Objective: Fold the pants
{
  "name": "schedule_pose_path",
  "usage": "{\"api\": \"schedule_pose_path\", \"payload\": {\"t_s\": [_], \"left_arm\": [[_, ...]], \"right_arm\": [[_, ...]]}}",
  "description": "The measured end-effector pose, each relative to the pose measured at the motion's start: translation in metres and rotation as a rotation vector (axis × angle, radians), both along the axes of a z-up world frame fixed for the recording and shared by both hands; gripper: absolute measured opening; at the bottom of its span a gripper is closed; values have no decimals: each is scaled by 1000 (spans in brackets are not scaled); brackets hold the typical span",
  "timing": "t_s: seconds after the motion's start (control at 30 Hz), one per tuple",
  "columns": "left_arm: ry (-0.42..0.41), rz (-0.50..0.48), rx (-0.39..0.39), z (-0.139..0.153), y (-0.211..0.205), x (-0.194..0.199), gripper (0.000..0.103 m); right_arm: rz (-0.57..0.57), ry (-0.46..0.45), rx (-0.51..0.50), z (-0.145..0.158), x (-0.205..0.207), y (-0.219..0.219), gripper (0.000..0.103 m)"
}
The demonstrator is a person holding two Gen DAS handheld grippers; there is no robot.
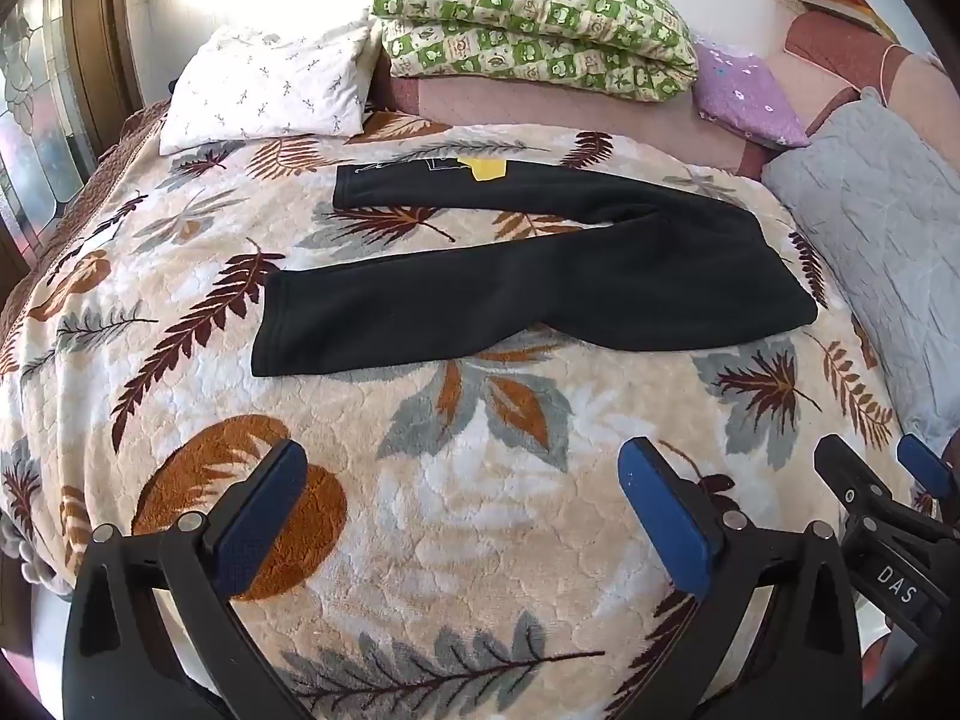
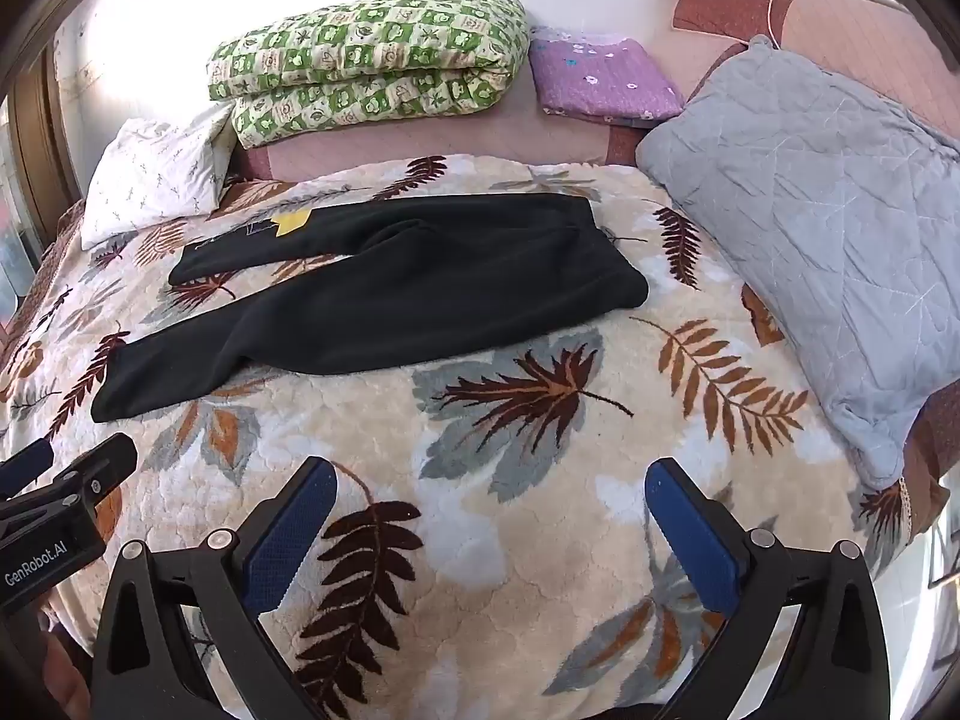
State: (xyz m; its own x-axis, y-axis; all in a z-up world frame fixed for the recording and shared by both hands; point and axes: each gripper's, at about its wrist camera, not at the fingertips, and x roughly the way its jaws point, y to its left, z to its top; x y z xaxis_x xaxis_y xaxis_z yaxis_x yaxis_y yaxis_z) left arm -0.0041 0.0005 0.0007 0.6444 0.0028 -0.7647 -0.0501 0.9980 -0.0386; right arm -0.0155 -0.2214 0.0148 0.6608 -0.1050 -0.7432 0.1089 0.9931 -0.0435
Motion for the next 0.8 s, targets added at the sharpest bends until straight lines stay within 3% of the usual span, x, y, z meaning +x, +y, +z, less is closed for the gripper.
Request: {"api": "schedule_pose_path", "payload": {"t_s": [0.07,0.8], "left_arm": [[28,7,14,-2,-3,5,103],[31,63,11,-9,15,11,103]], "right_arm": [[-1,1,2,0,0,0,103],[-6,12,-1,-3,2,-6,103]]}}
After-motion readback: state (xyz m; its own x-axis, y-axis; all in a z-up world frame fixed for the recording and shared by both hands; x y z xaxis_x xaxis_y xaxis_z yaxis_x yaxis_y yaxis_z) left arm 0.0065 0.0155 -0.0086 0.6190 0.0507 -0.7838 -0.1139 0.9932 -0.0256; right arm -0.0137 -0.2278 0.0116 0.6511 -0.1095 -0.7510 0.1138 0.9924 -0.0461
